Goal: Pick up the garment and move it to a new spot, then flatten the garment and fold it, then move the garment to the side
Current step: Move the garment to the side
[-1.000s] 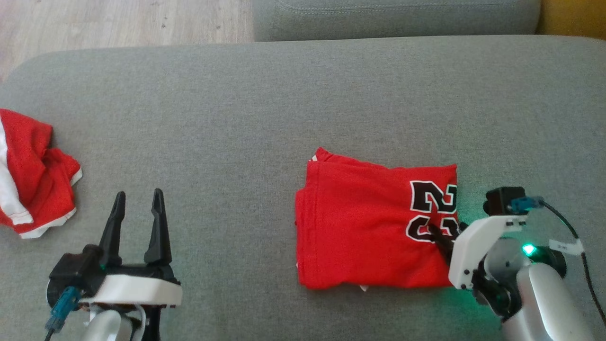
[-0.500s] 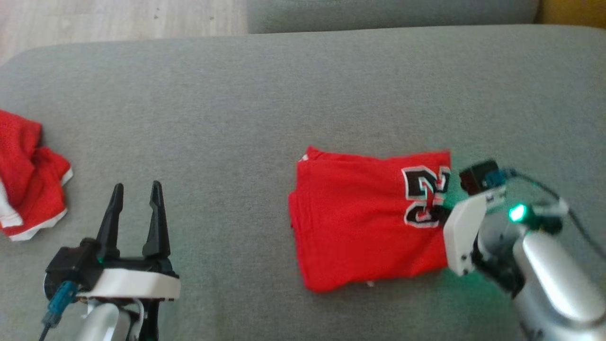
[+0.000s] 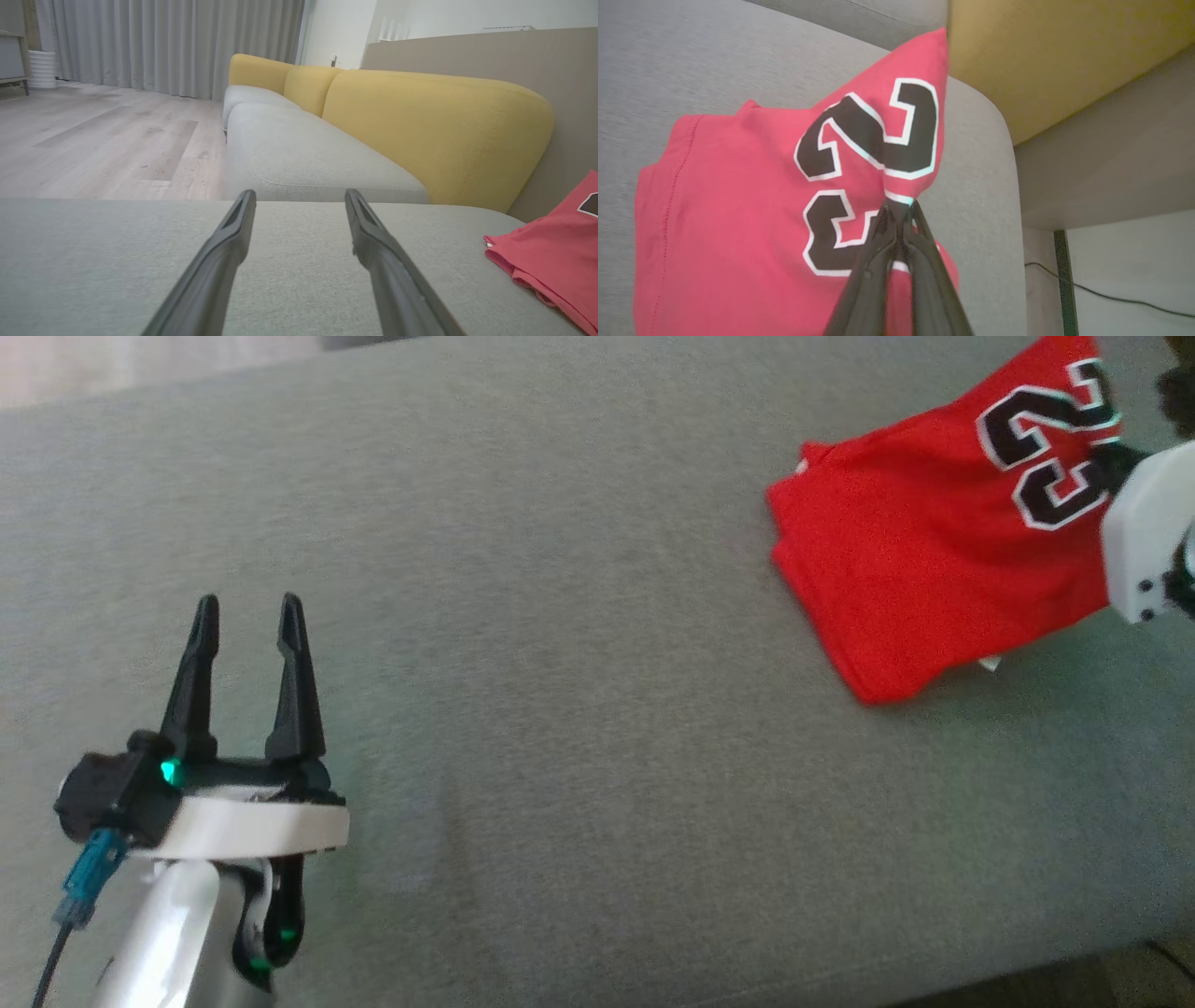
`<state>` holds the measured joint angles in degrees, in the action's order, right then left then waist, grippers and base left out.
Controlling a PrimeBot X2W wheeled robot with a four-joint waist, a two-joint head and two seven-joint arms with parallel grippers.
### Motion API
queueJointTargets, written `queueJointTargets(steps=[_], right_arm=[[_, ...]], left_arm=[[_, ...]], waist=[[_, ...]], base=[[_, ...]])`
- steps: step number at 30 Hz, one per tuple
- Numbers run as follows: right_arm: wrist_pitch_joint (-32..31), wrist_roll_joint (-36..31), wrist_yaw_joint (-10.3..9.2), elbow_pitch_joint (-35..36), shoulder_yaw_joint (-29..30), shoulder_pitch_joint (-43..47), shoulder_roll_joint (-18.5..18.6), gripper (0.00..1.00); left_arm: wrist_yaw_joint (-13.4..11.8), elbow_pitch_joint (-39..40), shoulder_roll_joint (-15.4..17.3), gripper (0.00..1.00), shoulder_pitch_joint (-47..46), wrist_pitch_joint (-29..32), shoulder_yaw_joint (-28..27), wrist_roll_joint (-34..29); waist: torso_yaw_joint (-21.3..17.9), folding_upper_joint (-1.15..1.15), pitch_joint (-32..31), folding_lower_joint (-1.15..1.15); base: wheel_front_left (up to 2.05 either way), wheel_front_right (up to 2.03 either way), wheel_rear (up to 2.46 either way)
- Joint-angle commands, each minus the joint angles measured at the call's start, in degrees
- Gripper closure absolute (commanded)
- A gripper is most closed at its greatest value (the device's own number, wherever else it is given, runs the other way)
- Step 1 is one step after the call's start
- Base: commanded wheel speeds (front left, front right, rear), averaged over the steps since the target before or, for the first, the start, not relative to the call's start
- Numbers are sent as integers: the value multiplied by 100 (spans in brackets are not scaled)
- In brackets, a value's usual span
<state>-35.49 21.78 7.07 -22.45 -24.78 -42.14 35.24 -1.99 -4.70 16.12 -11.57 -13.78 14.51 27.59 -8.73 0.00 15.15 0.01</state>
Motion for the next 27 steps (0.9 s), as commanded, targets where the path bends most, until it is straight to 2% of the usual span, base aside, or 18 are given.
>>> queueJointTargets(steps=[1,9,20,21,22,23,24,25,27], right_arm=[[103,37,42,55,99,-137,156,100],[766,-256,42,-435,502,-391,214,100],[1427,-805,42,-982,1012,-427,143,100],[1458,-839,42,-1027,1061,-408,124,88],[1526,-842,42,-1040,1109,-388,88,55],[1610,-838,42,-1040,1148,-370,50,35],[1610,-838,42,-1040,1148,-370,50,35],[1664,-852,42,-1043,1148,-349,26,0],[1770,-889,42,-1066,1142,-329,7,0]], left_arm=[[-10,216,174,0,-245,-56,-210,-67],[-4,309,252,0,-454,44,-119,-151],[-15,357,296,0,-406,96,-58,-126],[-16,353,298,0,-392,96,-55,-117],[-16,350,301,0,-379,96,-52,-110],[-21,348,304,0,-366,95,-54,-104],[-21,348,304,0,-366,95,-54,-104],[-26,349,308,0,-354,94,-57,-97],[-31,338,307,0,-334,92,-53,-84]], waist=[[-309,0,271,-1],[-631,0,448,-1],[-599,0,390,-1],[-581,0,375,-1],[-563,0,358,-1],[-547,0,342,-1],[-547,0,342,-1],[-535,0,327,-1],[-501,0,286,-1]], base=[[0,0,0],[0,0,0],[0,0,0],[0,0,0],[0,0,0],[0,0,0],[0,0,0],[0,0,0],[0,0,0]])
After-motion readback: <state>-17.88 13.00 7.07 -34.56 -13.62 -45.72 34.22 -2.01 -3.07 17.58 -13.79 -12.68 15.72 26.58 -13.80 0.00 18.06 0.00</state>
